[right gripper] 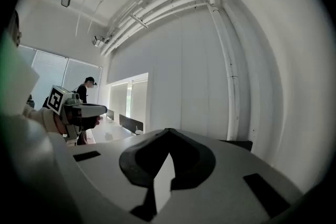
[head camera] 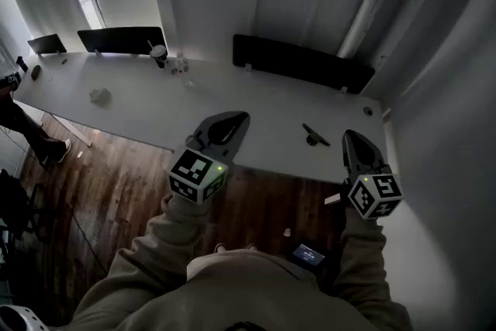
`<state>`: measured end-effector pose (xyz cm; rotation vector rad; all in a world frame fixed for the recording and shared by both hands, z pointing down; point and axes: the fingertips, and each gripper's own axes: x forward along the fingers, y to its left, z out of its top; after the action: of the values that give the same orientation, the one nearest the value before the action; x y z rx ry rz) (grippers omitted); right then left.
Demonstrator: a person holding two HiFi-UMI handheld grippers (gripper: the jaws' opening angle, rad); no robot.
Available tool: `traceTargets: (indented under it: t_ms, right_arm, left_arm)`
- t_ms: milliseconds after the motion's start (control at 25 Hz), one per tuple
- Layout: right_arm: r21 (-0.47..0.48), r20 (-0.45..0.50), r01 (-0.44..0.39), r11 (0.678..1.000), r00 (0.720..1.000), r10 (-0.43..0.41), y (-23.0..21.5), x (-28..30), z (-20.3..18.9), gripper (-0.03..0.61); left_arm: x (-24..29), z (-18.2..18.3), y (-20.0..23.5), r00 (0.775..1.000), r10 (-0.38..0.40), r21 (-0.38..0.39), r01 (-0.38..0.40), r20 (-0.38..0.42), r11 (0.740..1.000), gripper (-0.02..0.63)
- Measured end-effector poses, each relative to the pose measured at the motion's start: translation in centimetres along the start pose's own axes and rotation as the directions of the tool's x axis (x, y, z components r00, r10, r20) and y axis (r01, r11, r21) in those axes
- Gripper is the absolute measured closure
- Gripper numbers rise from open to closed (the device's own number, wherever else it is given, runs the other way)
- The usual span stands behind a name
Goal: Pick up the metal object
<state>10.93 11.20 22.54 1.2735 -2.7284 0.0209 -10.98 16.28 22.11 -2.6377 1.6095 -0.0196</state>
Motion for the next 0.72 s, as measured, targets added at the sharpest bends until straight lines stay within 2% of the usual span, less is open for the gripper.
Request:
traceTargets:
  t_ms: [400,600,720]
  right_arm:
    - [-0.015,0.012,0.004,1.000,1.000,-0.004,-0.5,0.0,0.0,0.560]
    - [0.036,0.034,-0.003,0.999,0.999,0.002,-0.9,-0.1,0.0,0.560]
    - [0.032,0.019,0.026,0.999,0.999,-0.026,-1.5,-0.3,-0.4,0.560]
  left_arm:
    - [1.2,-0.2,-0.5,1.000,-0.008,-0.004,0.008,0.000,1.000,0.614]
    - [1.4,-0.1,-1.3,1.000,-0.024,-0.009,0.024,0.005,1.000,0.614]
    - [1.8,-0.2,-1.5,0.999,-0.031,-0.015,0.032,0.008,0.999,0.614]
